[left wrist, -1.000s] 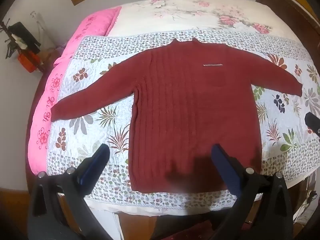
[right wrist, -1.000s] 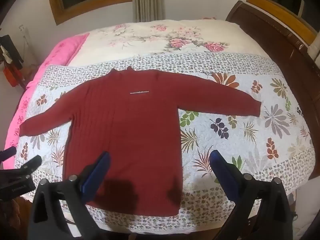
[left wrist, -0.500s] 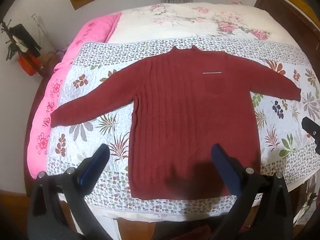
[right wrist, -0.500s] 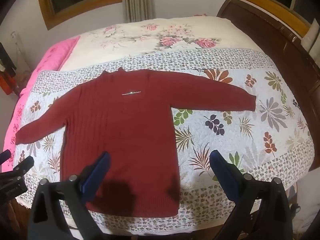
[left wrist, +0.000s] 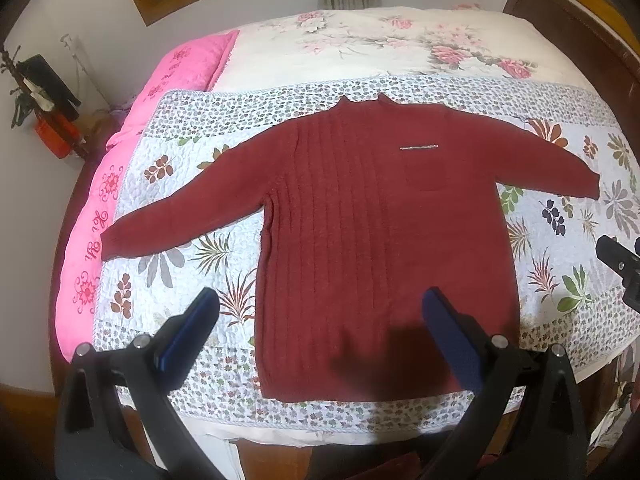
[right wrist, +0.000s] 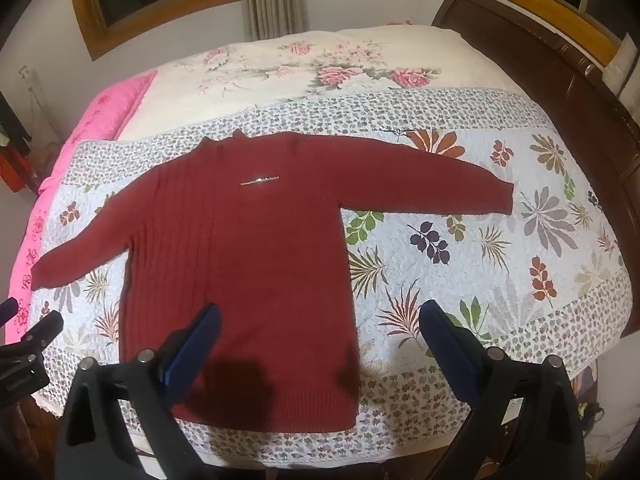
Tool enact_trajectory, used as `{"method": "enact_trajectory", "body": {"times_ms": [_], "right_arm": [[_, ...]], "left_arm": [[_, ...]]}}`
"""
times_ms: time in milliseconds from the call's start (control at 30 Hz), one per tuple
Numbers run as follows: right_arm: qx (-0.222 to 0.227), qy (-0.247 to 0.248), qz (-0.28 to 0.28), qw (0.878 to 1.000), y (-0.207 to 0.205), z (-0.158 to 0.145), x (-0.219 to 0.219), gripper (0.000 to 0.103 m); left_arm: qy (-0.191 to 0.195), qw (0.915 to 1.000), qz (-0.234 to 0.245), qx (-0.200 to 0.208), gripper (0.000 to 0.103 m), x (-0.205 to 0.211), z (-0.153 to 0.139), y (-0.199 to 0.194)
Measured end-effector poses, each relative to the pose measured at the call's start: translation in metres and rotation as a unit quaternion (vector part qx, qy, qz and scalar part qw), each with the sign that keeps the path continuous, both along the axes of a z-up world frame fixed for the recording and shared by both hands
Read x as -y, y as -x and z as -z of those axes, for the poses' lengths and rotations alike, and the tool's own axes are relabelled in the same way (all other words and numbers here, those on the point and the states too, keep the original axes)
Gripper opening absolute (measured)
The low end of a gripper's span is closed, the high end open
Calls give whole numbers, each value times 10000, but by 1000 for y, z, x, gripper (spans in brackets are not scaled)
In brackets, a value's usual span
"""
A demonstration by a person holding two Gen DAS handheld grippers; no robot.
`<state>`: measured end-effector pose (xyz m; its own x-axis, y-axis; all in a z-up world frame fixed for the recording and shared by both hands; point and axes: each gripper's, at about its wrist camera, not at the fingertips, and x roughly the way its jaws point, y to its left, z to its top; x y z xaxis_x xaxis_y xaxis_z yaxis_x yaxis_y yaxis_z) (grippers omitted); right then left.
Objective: Fold small clothes
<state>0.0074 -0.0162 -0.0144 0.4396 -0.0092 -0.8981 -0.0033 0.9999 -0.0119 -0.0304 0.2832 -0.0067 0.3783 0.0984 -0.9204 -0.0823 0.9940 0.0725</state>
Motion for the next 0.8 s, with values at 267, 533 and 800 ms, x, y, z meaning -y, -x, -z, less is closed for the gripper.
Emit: {"method": "enact_trajectory", "body": {"times_ms": [267,533,800], "right_arm": [[2,1,4,10000,1,0,1,99],[8,-18,10,10000,2,1,1,99],[42,-43,28,10000,6,2,6,99]], "left_arm": [[-7,10000,-7,19,100,0,-1,2],[-8,10000,-1,26,100,0,-1,3],[-43,10000,12,42,101,3,-2,6]]}}
